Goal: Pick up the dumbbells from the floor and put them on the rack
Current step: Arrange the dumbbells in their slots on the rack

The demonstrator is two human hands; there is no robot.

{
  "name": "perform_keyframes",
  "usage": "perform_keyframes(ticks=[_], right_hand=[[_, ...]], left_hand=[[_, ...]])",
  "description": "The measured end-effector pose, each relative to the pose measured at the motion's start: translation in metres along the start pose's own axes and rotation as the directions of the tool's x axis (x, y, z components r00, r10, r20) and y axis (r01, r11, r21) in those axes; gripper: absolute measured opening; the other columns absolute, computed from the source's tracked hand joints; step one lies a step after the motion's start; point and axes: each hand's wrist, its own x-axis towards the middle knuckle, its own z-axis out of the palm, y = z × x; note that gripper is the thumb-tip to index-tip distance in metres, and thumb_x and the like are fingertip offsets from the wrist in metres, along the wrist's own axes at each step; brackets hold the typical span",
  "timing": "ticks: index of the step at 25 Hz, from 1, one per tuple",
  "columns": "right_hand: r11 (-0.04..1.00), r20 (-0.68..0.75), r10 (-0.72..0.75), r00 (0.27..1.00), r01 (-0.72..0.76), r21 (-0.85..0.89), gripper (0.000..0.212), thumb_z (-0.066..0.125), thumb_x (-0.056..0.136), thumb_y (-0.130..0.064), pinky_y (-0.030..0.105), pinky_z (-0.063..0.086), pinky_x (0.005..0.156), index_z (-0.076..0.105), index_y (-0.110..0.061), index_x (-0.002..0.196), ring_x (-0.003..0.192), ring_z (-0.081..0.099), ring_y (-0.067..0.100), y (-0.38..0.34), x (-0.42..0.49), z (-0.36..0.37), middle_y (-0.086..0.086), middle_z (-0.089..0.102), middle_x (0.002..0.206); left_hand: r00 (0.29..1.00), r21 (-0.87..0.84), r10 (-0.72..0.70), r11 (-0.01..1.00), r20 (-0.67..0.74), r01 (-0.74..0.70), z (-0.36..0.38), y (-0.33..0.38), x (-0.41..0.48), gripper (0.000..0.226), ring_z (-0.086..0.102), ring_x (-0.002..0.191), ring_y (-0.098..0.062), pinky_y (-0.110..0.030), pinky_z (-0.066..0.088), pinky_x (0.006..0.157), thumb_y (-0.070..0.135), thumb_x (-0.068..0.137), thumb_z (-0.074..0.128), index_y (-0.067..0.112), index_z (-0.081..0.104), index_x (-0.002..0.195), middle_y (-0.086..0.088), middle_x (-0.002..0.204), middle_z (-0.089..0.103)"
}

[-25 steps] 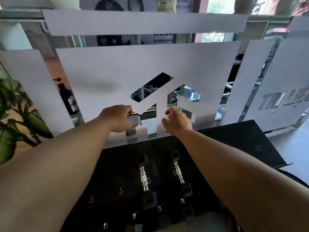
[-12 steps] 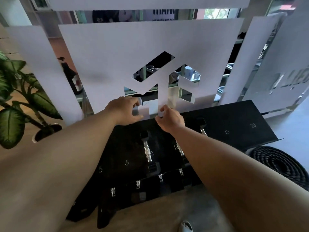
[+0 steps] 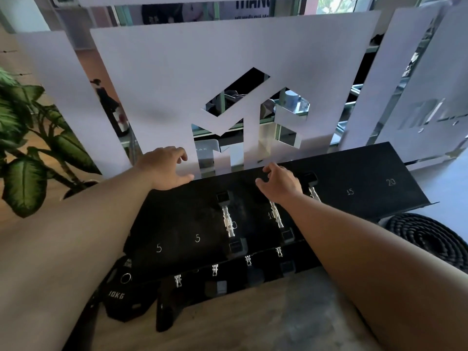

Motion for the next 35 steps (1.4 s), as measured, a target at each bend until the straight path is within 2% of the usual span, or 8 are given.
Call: perform_keyframes(ticks=[5,8,12,16,18,22,28,35], right_hand=[[0.998,0.127,0.003,0.992,-0.011,0.059,0.050,0.063,0.090,-0.050,0.049,0.053,0.093,0.052,-0.028,0.134,0.108,0.060,0.020,0.020,0.002,0.051,-0.003,0.063,0.121],[0.998,0.166,0.019,0.986,-0.030,0.063,0.050,0.063,0.089,-0.051,0.047,0.055,0.088,0.052,-0.030,0.133,0.105,0.059,0.019,0.038,0.006,0.075,-0.005,0.063,0.121],[0.993,0.222,0.095,0.970,-0.110,0.053,0.051,0.063,0.090,-0.050,0.045,0.057,0.084,0.051,-0.030,0.134,0.104,0.060,0.019,0.054,0.008,0.100,-0.004,0.061,0.123],[0.978,0.282,0.162,0.946,-0.193,0.085,0.052,0.065,0.091,-0.048,0.037,0.056,0.074,0.050,-0.030,0.136,0.098,0.057,0.014,0.053,0.016,0.140,-0.005,0.058,0.128],[0.967,0.335,0.186,0.924,-0.233,0.105,0.053,0.067,0.091,-0.048,0.038,0.059,0.076,0.048,-0.029,0.137,0.099,0.060,0.015,0.050,0.020,0.161,-0.003,0.056,0.131],[0.923,0.364,0.299,0.882,-0.364,0.123,0.057,0.071,0.088,-0.049,0.037,0.057,0.082,0.050,-0.029,0.137,0.105,0.060,0.016,0.042,0.030,0.206,-0.002,0.058,0.129],[0.845,0.347,0.437,0.830,-0.511,0.159,0.062,0.075,0.084,-0.045,0.028,0.052,0.074,0.050,-0.025,0.137,0.098,0.060,0.014,0.033,0.049,0.274,-0.002,0.059,0.122],[0.754,0.366,0.556,0.746,-0.638,0.156,0.076,0.082,0.078,-0.039,0.033,0.051,0.087,0.045,-0.023,0.143,0.117,0.057,0.023,0.044,0.068,0.342,0.002,0.054,0.132]], left_hand=[[0.995,-0.014,0.062,0.998,0.084,-0.061,0.024,0.009,0.039,0.061,0.055,0.100,-0.018,-0.037,0.048,0.081,0.066,0.080,0.067,0.027,0.052,0.125,0.004,0.120,0.059],[0.992,-0.031,0.083,0.996,0.095,-0.081,0.045,0.019,0.058,0.063,0.056,0.100,-0.019,-0.041,0.051,0.083,0.068,0.078,0.067,0.027,0.053,0.123,0.004,0.118,0.060],[0.986,-0.078,0.109,0.992,0.129,-0.100,0.086,0.021,0.068,0.061,0.057,0.104,-0.018,-0.040,0.051,0.086,0.061,0.079,0.073,0.025,0.055,0.124,0.002,0.119,0.062],[0.972,-0.102,0.157,0.985,0.175,-0.141,0.127,0.004,0.097,0.065,0.057,0.108,-0.017,-0.036,0.049,0.086,0.059,0.078,0.075,0.026,0.053,0.130,0.001,0.124,0.060],[0.960,-0.115,0.200,0.977,0.198,-0.180,0.145,-0.009,0.118,0.068,0.057,0.108,-0.017,-0.034,0.046,0.083,0.058,0.078,0.075,0.025,0.052,0.132,0.000,0.125,0.061],[0.918,-0.121,0.277,0.960,0.284,-0.253,0.178,-0.032,0.164,0.081,0.057,0.118,-0.020,-0.038,0.050,0.087,0.065,0.076,0.073,0.030,0.044,0.143,0.002,0.134,0.059],[0.826,-0.103,0.414,0.907,0.383,-0.408,0.236,-0.039,0.213,0.091,0.051,0.127,-0.025,-0.045,0.053,0.093,0.071,0.074,0.070,0.030,0.037,0.148,-0.001,0.147,0.046],[0.746,-0.153,0.427,0.899,0.510,-0.410,0.317,-0.019,0.239,0.112,0.041,0.138,-0.027,-0.046,0.047,0.103,0.069,0.066,0.080,0.029,0.026,0.155,-0.003,0.158,0.031]])
